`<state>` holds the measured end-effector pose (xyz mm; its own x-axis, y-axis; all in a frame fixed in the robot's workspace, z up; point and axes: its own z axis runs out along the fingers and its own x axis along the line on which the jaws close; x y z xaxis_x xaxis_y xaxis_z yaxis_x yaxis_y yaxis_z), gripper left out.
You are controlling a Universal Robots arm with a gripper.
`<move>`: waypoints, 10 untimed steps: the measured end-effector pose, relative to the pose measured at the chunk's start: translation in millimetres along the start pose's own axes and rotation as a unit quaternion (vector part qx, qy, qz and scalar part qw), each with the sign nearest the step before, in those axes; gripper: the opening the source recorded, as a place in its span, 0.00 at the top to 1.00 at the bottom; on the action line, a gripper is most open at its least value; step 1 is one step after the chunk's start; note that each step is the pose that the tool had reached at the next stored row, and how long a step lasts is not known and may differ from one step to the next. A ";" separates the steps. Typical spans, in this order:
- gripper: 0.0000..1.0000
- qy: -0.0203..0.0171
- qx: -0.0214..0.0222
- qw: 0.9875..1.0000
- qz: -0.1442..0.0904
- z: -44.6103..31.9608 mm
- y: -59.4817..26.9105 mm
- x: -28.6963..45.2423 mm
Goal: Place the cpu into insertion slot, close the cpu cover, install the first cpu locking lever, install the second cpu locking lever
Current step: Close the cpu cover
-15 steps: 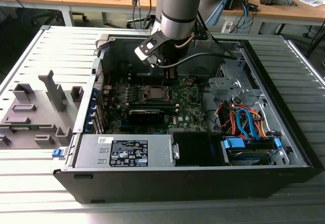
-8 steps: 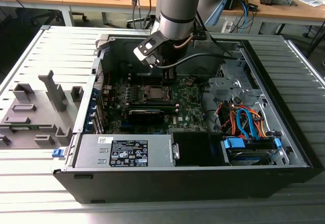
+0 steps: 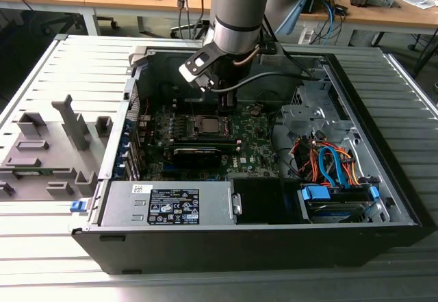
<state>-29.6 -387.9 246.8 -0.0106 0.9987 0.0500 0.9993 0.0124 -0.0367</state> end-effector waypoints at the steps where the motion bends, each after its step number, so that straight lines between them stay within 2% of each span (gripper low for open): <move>1: 0.89 0.000 0.000 1.000 0.000 0.1 -0.5 0.0; 10: 0.89 0.000 0.000 1.000 0.000 0.9 -4.0 0.0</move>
<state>-33.7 -387.9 246.1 -0.0106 0.9987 0.0499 0.9993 0.0124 -0.0366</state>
